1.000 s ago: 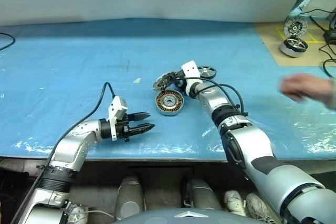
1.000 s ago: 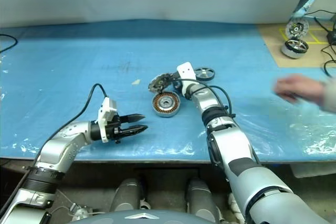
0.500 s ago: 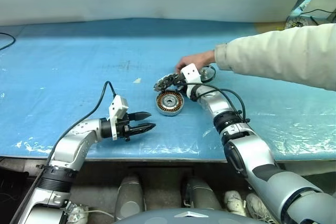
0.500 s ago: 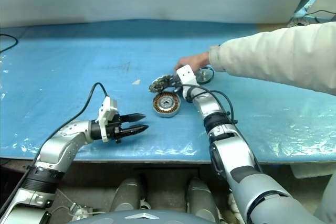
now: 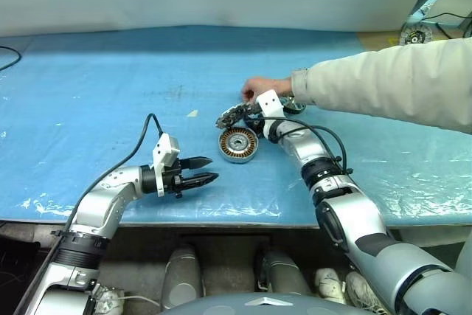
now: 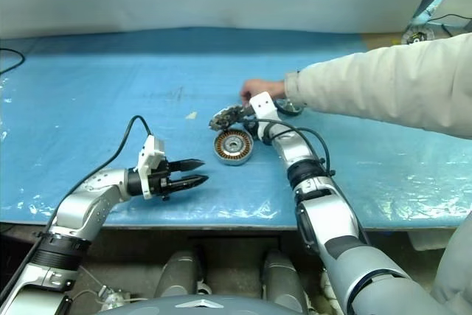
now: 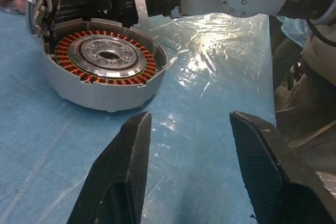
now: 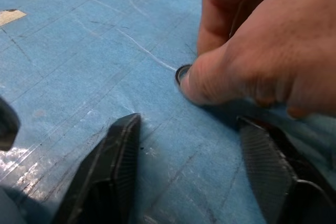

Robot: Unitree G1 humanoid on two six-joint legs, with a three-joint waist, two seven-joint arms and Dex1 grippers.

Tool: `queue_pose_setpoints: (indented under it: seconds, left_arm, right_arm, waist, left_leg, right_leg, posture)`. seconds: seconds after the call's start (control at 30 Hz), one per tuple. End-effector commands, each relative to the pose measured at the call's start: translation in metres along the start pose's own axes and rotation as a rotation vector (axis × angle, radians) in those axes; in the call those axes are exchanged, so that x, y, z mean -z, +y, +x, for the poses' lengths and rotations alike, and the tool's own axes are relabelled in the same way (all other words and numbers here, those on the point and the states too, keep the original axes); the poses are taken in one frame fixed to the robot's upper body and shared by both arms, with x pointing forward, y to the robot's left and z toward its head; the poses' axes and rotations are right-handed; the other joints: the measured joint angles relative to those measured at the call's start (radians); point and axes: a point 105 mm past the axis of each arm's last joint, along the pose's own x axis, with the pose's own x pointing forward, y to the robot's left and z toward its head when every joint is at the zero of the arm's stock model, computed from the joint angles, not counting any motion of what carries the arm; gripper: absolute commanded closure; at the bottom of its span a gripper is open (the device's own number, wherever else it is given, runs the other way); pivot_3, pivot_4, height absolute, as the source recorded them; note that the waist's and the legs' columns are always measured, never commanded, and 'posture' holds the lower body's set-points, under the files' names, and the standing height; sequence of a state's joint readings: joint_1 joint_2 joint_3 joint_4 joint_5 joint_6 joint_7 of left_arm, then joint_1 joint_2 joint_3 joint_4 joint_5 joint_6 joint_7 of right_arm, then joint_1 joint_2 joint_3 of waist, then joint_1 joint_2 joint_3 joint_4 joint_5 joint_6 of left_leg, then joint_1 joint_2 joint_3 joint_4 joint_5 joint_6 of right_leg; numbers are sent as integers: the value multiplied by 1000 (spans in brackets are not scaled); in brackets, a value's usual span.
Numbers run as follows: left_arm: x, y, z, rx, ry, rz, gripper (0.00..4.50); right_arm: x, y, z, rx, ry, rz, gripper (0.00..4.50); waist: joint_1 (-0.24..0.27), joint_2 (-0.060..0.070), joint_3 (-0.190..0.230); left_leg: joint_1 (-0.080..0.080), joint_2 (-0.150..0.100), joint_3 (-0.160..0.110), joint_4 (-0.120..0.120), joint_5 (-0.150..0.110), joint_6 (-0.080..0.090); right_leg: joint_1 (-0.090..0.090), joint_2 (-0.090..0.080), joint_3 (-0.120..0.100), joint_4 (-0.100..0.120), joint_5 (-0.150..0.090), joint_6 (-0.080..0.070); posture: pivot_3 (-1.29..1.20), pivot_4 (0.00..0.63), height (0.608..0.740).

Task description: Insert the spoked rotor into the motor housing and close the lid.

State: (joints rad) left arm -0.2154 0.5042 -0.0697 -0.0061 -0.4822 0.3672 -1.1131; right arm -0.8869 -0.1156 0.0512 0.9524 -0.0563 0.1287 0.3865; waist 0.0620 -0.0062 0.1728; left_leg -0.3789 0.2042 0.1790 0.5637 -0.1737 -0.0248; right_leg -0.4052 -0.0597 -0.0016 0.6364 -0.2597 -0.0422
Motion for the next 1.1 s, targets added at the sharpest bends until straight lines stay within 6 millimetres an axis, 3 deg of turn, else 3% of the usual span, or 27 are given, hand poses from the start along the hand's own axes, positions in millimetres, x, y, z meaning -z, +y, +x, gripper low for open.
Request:
queue_pose_setpoints:
  seconds: [0.03,0.37,0.6,0.83,1.1]
  left_arm:
    - [-6,0,-2,8,-8,33,1996]
    - [-6,0,-2,10,-9,31,1996]
    - [-7,2,-1,7,-15,30,1996]
    - [-6,3,-1,1,-15,27,1996]
    - [-9,0,-7,-17,-9,33,1996]
  right_arm:
    - [30,5,-1,-5,105,35,1457]
    - [28,11,-1,-33,93,29,1457]
    - [-4,13,7,-9,-10,54,1457]
    - [4,14,15,49,45,108,1457]
    - [-8,27,23,62,31,70,1457]
  waist:
    - [0,0,0]
    - [0,0,0]
    - [-14,0,0]
    - [-23,0,0]
    - [-24,0,0]
  left_leg:
    - [0,0,0,0,0,0]
    - [1,0,0,0,0,0]
    - [0,0,0,-2,0,0]
    - [0,0,-1,-2,0,-1]
    - [0,0,-1,-2,-1,-1]
  right_leg:
    - [0,0,0,0,0,0]
    - [0,0,0,0,0,0]
    - [0,0,0,-2,0,0]
    - [-1,0,0,-2,0,0]
    - [-1,0,0,-2,0,0]
  posture:
    - [0,150,740]
    - [0,150,740]
    - [0,150,740]
    - [0,150,740]
    - [0,150,740]
